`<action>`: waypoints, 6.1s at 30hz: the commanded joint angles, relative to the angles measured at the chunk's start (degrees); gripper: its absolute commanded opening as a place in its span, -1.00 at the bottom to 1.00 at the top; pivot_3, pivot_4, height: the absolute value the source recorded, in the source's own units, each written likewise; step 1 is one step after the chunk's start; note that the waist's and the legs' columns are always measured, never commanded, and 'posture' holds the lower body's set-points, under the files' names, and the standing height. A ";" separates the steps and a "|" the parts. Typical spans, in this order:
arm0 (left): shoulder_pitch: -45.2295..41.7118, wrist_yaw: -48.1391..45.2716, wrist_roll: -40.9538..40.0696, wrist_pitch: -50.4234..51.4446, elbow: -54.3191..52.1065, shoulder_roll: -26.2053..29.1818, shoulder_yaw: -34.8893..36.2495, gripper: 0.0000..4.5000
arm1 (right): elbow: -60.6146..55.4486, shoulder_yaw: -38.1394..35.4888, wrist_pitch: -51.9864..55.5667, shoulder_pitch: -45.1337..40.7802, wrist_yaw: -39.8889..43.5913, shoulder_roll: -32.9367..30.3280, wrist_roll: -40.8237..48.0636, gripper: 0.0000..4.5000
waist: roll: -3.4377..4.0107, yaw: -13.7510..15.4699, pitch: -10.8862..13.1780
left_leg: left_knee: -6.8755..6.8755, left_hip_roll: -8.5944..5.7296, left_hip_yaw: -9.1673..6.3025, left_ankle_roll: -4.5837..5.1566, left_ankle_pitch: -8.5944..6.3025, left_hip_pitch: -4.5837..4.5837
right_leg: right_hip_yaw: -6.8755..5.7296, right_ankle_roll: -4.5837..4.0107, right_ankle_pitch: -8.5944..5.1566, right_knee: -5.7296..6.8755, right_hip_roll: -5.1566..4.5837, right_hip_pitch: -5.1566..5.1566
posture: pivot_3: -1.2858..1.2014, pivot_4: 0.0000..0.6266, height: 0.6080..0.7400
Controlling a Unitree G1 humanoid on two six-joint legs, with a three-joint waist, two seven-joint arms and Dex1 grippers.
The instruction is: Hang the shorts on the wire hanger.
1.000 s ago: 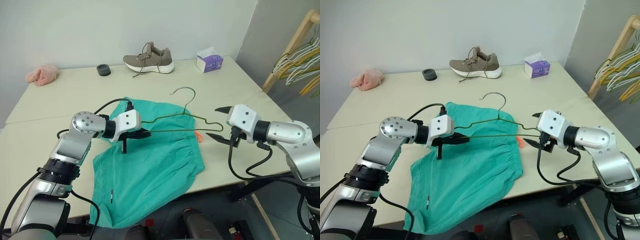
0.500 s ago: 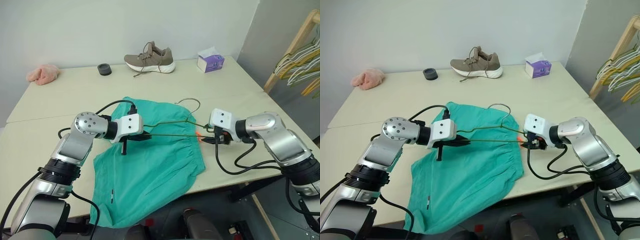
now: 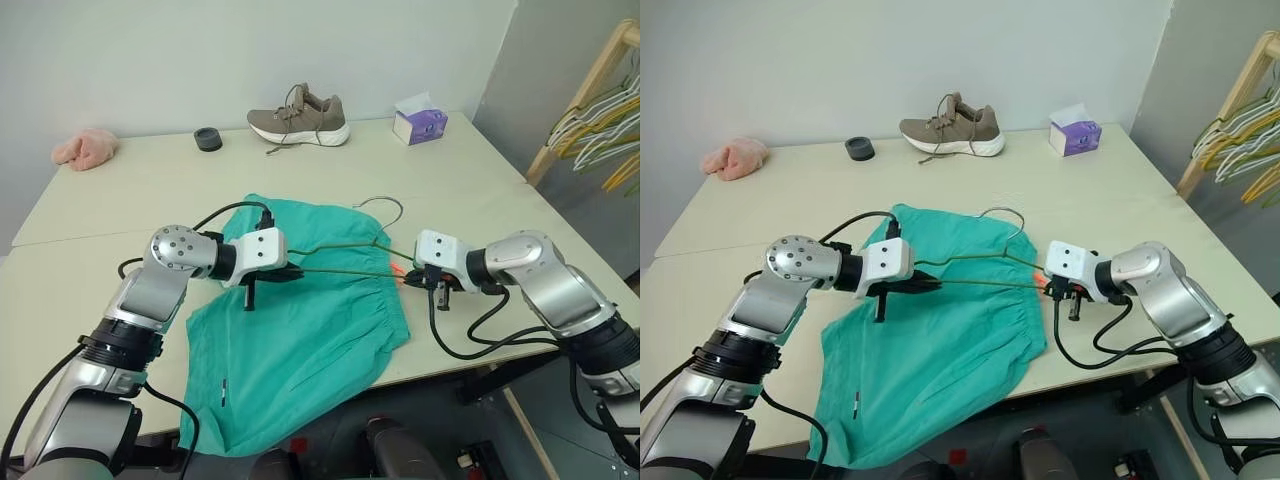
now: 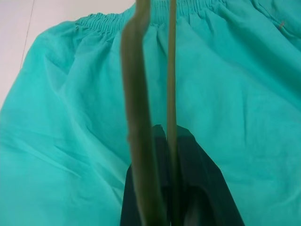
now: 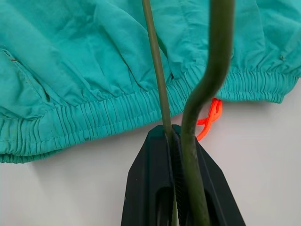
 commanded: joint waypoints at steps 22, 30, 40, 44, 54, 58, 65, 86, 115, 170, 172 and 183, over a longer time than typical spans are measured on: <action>7.39 0.40 -16.70 18.26 -0.96 2.53 12.53 0.25 | -13.57 -23.34 16.17 23.66 -3.19 -9.54 9.84 -1.00 | 0.00 0.01 0.00 | 0.00 -0.01 -0.01 0.00 0.00 0.05 | 0.00 0.12 -0.06 0.01 -0.04 0.04 | -0.18 -0.69 1.00; 12.42 0.96 -16.48 18.00 -4.32 1.86 10.66 0.25 | -16.80 -32.24 24.26 35.91 -5.78 -9.50 15.46 -1.00 | -0.08 0.00 0.05 | -0.04 0.00 0.00 0.00 0.00 0.16 | -0.02 0.13 -0.06 -0.01 -0.19 0.15 | -0.20 -0.65 1.00; 12.32 1.18 -16.29 17.97 -4.68 1.93 9.88 0.25 | -14.58 -28.86 31.03 33.00 -8.75 -8.08 20.09 -1.00 | -0.08 -0.73 0.05 | -0.08 0.00 -0.02 0.00 -0.01 0.15 | 0.00 0.14 -0.07 -0.07 0.04 0.15 | -0.19 -0.66 1.00; 12.60 1.33 -16.13 17.73 -5.14 2.08 9.88 0.25 | -14.25 -27.81 33.33 31.84 -8.93 -8.07 22.17 -1.00 | -0.09 -0.85 0.05 | -0.08 0.00 -0.03 0.00 -0.01 0.14 | -0.01 0.14 -0.07 -0.08 0.04 0.15 | -0.19 -0.66 1.00; 14.30 2.14 -16.51 17.79 -7.60 1.68 10.26 0.25 | -10.99 -30.59 43.18 28.93 -10.43 -7.33 29.12 -1.00 | -0.09 -0.80 0.05 | -0.09 0.00 -0.04 0.01 -0.01 0.13 | -0.01 0.14 -0.07 -0.10 0.04 0.15 | -0.18 -0.65 1.00; 14.68 2.77 -16.48 17.56 -8.10 1.47 10.57 0.25 | -9.27 -31.29 44.61 27.31 -11.90 -5.91 30.81 -1.00 | -0.10 -0.70 0.06 | -0.09 0.00 -0.03 0.01 -0.01 0.12 | 0.00 0.14 -0.07 -0.11 0.03 0.15 | -0.17 -0.66 1.00; 15.45 3.62 -16.78 17.56 -8.84 1.55 11.02 0.25 | -9.16 -29.27 44.74 25.55 -12.23 -5.77 32.72 -1.00 | -0.10 -0.46 0.06 | -0.10 0.01 -0.03 0.03 -0.02 0.12 | 0.00 0.14 -0.07 -0.12 0.05 0.15 | -0.16 -0.67 1.00; 16.13 4.95 -16.31 15.47 -8.05 1.21 10.92 0.25 | -5.16 -24.22 51.66 14.13 -16.34 -0.23 38.00 -1.00 | -0.13 0.09 0.05 | -0.10 0.02 -0.01 0.03 -0.02 0.11 | 0.02 0.14 -0.06 -0.10 0.04 0.12 | -0.14 -0.70 1.00; 18.27 9.53 -17.47 13.28 -9.10 -1.19 12.53 0.25 | 5.92 -35.63 47.42 1.51 -33.66 31.41 34.24 -1.00 | -0.11 1.69 0.05 | -0.13 0.04 -0.01 0.04 -0.03 -0.11 | -0.02 -0.05 0.13 -0.09 -0.18 -0.08 | -0.10 -0.74 1.00; -2.38 -9.54 -7.80 -4.33 7.62 5.70 6.96 0.18 | -9.22 3.45 -15.94 2.56 -12.45 11.92 -12.35 -1.00 | -0.14 1.50 0.03 | 0.01 0.01 0.00 0.03 -0.02 -0.14 | -0.06 -0.04 0.17 -0.02 0.00 -0.12 | -0.13 -0.78 1.00; -1.91 -9.53 -7.62 -4.12 7.08 5.53 6.81 -0.08 | -9.14 3.45 -16.32 2.59 -12.26 11.99 -12.64 -1.00 | -0.14 1.50 0.03 | 0.01 0.01 0.00 0.03 -0.02 -0.14 | -0.06 -0.05 0.17 -0.02 -0.01 -0.12 | -0.13 -0.78 1.00; -0.15 -10.05 -6.26 -4.74 5.64 5.22 6.33 -0.95 | -8.86 5.06 -22.73 3.31 -8.24 10.01 -14.47 -1.00 | -0.16 1.52 0.02 | 0.03 0.01 0.00 0.04 -0.02 -0.14 | -0.06 -0.05 0.17 0.01 -0.01 -0.11 | -0.13 -0.78 1.00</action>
